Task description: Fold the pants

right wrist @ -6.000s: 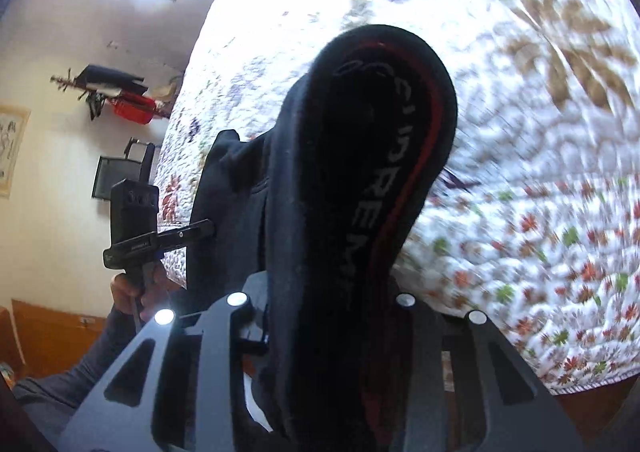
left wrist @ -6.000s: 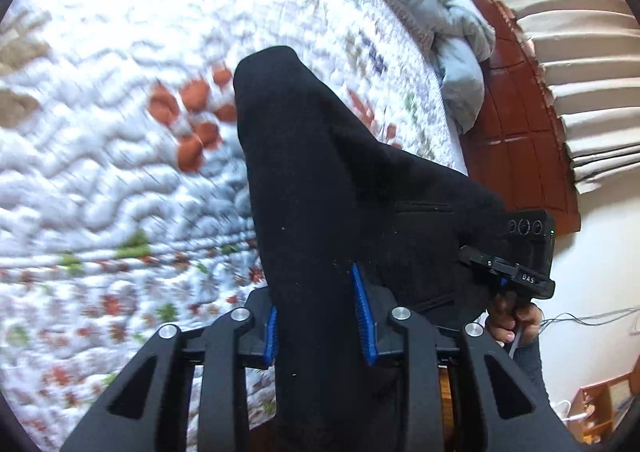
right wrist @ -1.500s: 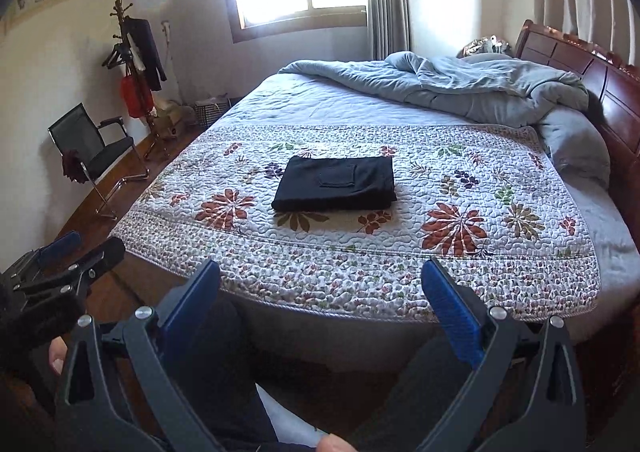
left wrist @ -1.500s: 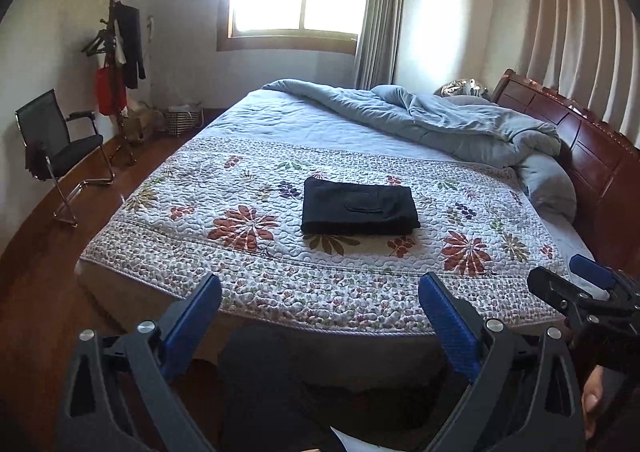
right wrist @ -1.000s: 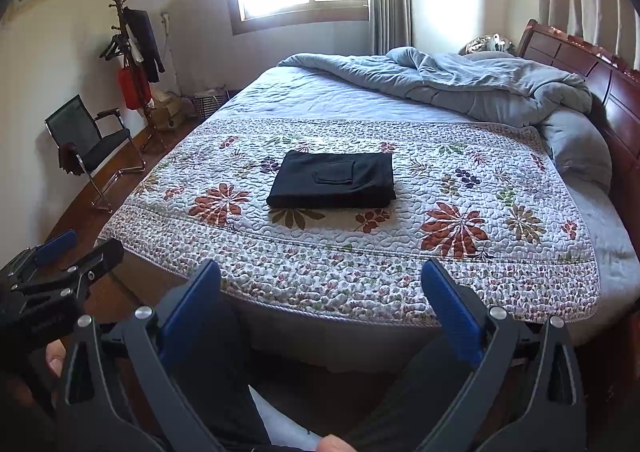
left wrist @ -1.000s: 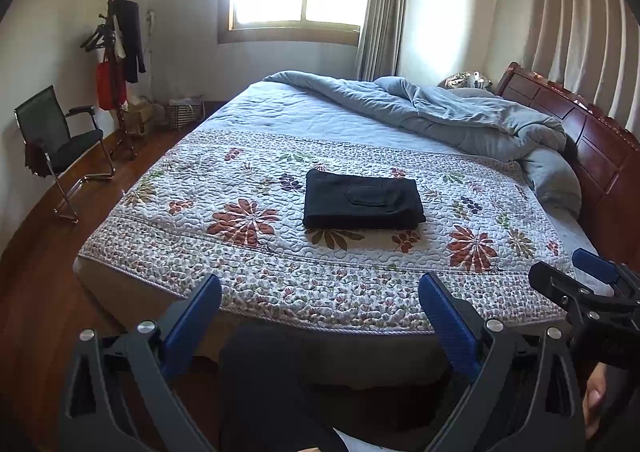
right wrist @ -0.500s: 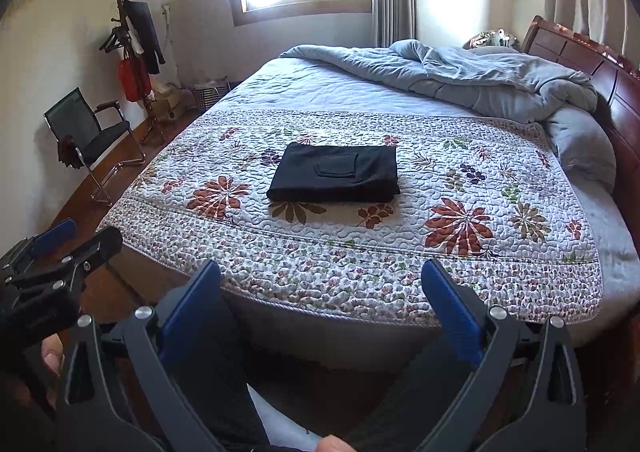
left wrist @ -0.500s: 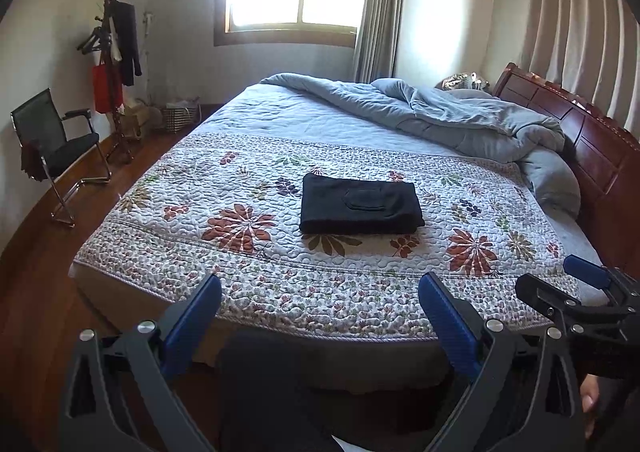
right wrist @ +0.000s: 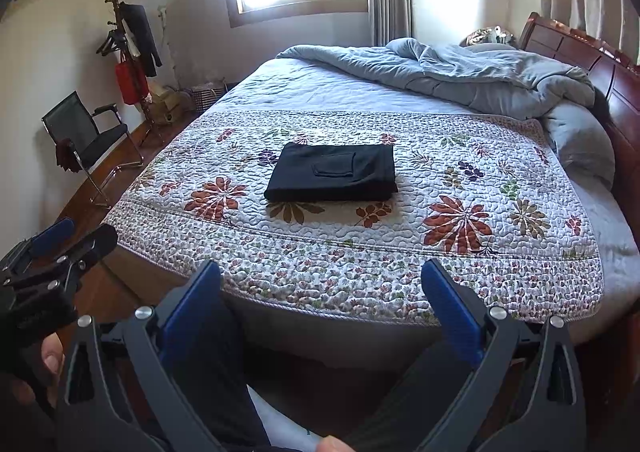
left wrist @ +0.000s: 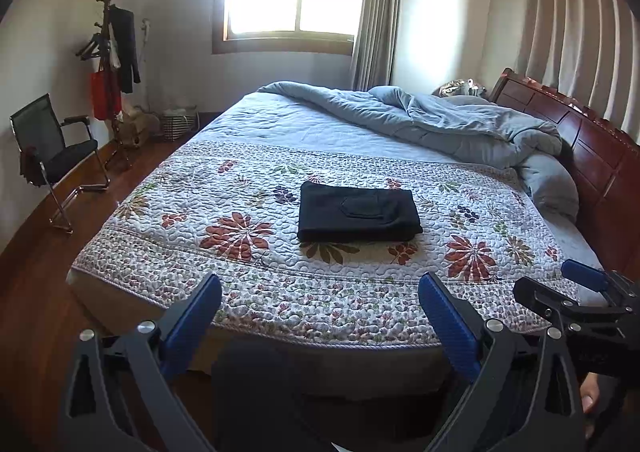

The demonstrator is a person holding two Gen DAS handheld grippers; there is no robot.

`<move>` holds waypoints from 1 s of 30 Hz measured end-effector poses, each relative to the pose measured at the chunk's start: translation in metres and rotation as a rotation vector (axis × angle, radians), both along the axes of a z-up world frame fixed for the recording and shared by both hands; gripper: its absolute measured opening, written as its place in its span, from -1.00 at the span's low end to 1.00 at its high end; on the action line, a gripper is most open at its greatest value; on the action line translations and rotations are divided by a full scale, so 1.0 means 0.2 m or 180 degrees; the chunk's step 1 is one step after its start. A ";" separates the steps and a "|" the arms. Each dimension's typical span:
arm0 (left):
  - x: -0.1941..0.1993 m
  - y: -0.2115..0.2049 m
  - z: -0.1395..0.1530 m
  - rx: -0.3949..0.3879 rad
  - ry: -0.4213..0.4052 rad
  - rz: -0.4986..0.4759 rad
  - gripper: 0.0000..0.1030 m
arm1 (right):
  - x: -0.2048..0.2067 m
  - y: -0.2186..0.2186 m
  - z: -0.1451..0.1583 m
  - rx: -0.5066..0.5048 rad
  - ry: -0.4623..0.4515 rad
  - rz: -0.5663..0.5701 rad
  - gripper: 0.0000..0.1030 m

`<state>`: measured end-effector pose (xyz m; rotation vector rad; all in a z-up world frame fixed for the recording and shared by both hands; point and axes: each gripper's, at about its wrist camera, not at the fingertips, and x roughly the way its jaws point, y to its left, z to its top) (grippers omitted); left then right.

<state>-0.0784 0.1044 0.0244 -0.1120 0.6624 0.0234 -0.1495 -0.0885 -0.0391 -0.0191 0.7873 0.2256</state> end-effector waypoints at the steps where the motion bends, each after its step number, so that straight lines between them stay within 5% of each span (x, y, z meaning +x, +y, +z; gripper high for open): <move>1: 0.00 0.00 0.00 0.0016 -0.0005 0.0012 0.92 | 0.00 0.00 0.00 0.0000 0.0002 -0.0002 0.94; 30: 0.03 0.00 -0.02 0.0057 0.0049 0.0055 0.92 | 0.02 -0.01 -0.03 0.0021 0.0020 -0.0004 0.94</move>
